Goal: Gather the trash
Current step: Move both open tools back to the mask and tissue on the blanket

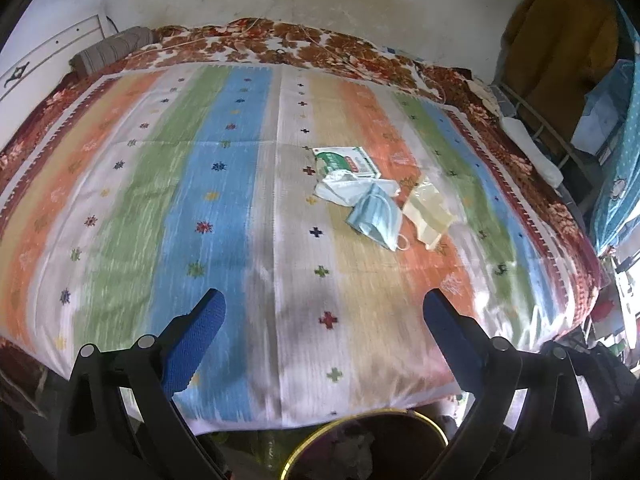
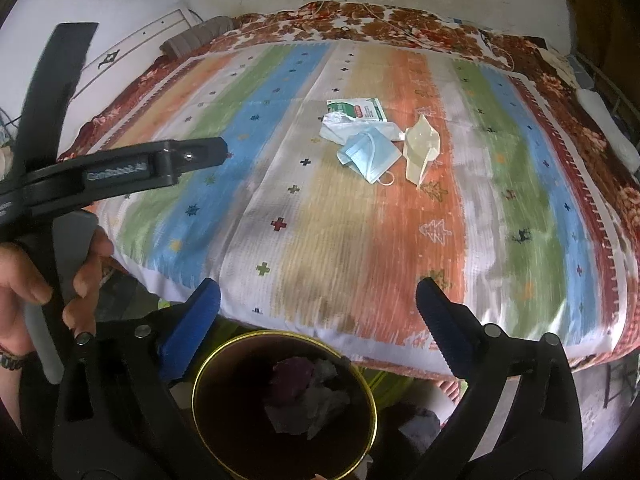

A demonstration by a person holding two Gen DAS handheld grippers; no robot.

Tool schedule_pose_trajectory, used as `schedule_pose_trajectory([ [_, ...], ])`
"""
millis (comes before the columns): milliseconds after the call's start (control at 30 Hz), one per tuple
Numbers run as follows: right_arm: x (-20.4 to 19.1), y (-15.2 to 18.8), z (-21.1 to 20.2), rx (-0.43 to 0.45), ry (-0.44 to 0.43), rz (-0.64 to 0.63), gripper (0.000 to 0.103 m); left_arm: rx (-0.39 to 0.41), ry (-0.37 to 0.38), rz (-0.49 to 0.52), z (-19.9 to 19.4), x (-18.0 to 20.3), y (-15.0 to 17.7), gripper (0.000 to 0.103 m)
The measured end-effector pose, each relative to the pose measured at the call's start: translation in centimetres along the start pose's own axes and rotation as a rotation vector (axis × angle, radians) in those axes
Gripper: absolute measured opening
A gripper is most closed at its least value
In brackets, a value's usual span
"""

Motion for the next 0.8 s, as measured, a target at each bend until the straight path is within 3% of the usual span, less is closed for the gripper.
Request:
schedule_pose_trajectory([
  [200, 0.5, -1.3, 1.4, 0.011, 0.005, -0.001, 0.094, -0.006, 0.038, -0.027, 1.7, -0.4, -1.5, 0.097],
  [500, 1.1, -3.1, 3.7, 0.021, -0.010, 0.011, 0.094, -0.002, 0.063, 0.034, 4.3, 0.3, -3.3, 0.097],
  [800, 2.2, -4.5, 7.2, 0.013, -0.008, 0.016, 0.094, -0.063, 0.119, 0.023, 7.6, -0.1, -5.0, 0.097],
])
Point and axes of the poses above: each gripper's, at about its wrist camera, not at the fingertips, and z roughly the way its jaws point, x to its right, y to its underside, the point moved 6 cm from there along z, roughly the way its jaws point, and after that the axes turned 14 degrees about -z, right-handed, at the moved point
